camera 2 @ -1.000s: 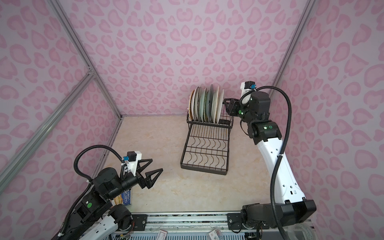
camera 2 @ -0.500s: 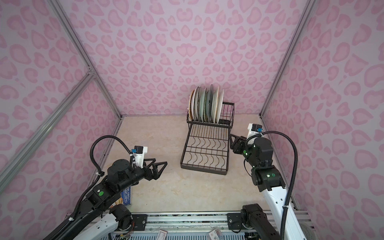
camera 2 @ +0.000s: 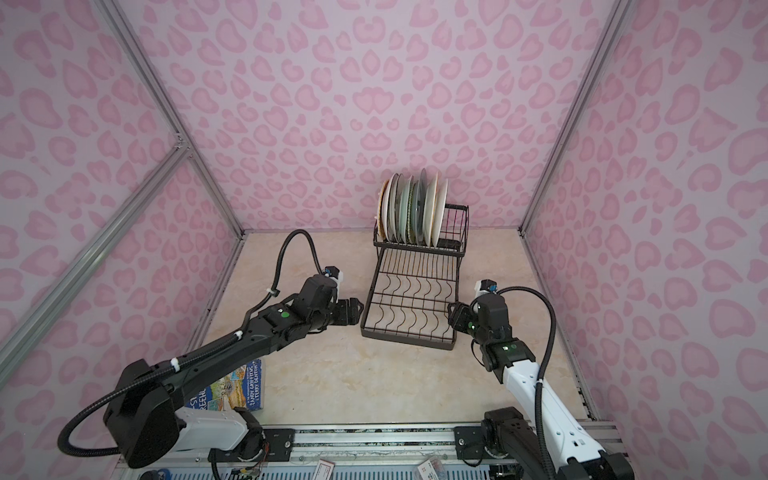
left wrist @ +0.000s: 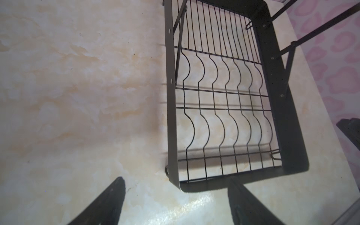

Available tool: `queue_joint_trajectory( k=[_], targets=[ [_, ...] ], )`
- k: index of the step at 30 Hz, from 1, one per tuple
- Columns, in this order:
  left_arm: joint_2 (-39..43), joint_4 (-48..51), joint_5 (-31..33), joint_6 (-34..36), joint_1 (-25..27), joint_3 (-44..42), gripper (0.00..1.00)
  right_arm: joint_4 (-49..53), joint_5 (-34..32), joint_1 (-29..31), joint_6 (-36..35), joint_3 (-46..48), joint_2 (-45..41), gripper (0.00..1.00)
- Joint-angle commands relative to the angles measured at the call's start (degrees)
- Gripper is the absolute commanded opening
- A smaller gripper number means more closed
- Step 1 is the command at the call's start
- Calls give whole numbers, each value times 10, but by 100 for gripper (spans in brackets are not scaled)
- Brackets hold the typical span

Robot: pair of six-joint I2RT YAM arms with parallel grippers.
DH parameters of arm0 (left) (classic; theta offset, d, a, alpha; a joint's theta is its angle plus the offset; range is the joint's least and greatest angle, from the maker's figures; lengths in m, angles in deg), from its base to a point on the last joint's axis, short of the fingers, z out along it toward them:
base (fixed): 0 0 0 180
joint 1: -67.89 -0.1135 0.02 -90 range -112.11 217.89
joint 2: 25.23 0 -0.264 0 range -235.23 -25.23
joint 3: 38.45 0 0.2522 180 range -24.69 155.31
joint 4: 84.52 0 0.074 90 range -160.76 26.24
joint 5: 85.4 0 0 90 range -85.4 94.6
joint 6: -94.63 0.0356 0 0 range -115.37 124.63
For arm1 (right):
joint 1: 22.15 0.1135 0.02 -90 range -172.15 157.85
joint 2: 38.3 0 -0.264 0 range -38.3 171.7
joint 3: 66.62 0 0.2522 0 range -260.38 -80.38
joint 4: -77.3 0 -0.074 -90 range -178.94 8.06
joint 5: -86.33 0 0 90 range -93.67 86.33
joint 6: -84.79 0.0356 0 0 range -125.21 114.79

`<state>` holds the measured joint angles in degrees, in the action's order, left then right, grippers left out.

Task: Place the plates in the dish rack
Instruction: 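Move both grippers to the lower tier's side rails and grasp them, then hold the rack with both grippers and slide it toward the robot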

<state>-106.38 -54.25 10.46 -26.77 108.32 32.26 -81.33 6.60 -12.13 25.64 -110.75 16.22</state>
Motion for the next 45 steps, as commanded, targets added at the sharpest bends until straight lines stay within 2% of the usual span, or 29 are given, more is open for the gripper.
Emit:
queue_joint_trajectory(
  k=[1,9,17,20,25,34,38,45],
  targets=[
    [-57,16,52,6,5,43,78,-49,-20,1,-8,9,31,58],
    [-175,30,77,4,19,126,66,-74,-40,0,-21,11,98,50],
    [-245,41,94,-14,20,175,54,-69,-32,-2,-33,-5,161,33],
    [-256,41,93,-21,20,180,47,-64,-19,-3,-38,-17,181,25],
    [-263,37,88,-27,20,178,31,-73,-13,-3,-39,-18,191,18],
    [-271,34,82,-34,22,178,11,-76,-7,-2,-48,-22,206,2],
    [-271,41,92,-38,26,180,3,-76,-3,-2,-49,-25,211,0],
    [-261,57,120,-70,34,167,3,-77,3,11,-48,-33,216,0]
  ],
)
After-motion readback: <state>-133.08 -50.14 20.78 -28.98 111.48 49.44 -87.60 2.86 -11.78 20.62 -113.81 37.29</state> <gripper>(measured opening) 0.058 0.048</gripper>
